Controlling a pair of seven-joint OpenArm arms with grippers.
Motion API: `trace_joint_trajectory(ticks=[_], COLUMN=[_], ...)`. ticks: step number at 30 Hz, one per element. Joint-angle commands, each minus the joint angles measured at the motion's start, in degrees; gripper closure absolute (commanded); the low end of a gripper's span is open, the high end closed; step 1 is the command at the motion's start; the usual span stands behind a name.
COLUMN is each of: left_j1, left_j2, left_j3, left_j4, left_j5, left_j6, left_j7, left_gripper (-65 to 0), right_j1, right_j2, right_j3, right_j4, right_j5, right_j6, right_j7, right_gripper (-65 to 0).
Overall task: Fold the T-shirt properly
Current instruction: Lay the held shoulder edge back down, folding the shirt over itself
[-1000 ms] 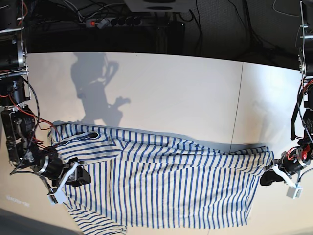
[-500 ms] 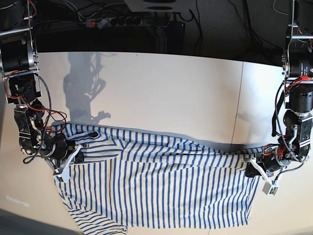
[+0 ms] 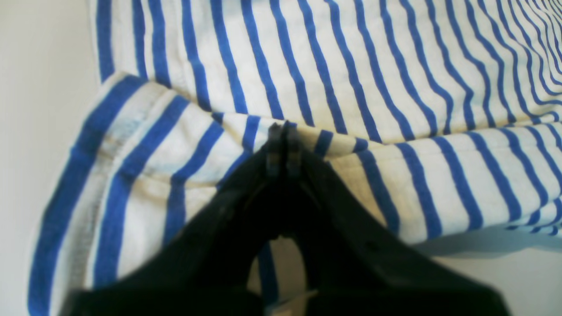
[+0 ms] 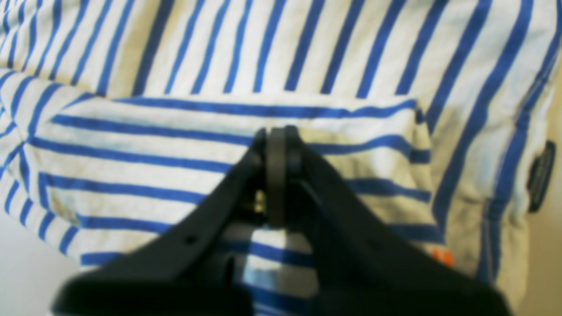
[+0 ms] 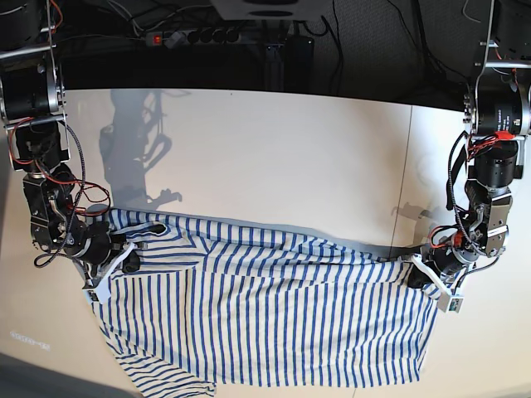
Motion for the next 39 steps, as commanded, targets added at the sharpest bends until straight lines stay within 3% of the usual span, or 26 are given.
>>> trace_joint_trajectory(ticks=[1,3,13,18,25,39], left_j1=[-0.4,0.1,10.5,18.4,28.9,46.3], left_j2=[-1.2,-1.7,-3.3,-6.0,-9.2,-9.3], left_j3=[0.1,0.1,0.1,0.0,-0.1,-6.7], left_j4=[0.1,0.1,12.2,22.5,33.1,50.6], left_j5=[1.5,1.4,-2.3,-6.4,-7.1,-7.8], left_j6=[-2.1,-7.6,-7.6,-7.6,-7.6,-7.6], left_j7=[2.8,3.5,6.9,9.0,9.0,9.4], left_gripper=[0.0,0.0,0.0,0.0,0.0,0.0], right_j1=[-0.1,-1.5,-13.1,-20.2,-29.9,-45.5], right_j2=[0.8,1.0,4.0,6.5,9.8,11.8], right_j3=[0.1,0.1,2.7,6.1,9.3,20.1], right_j4=[0.3,0.7,12.5,20.5,28.4,38.4], right_j5=[-0.7,-0.7,2.5,5.8,6.6,10.1], right_j6=[3.7,3.7,3.7,3.7,3.7,3.9], right_j7=[-2.5,-2.7,-8.0,-10.7,-10.9,-12.4], right_gripper=[0.0,0.0,0.0,0.0,0.0,0.0])
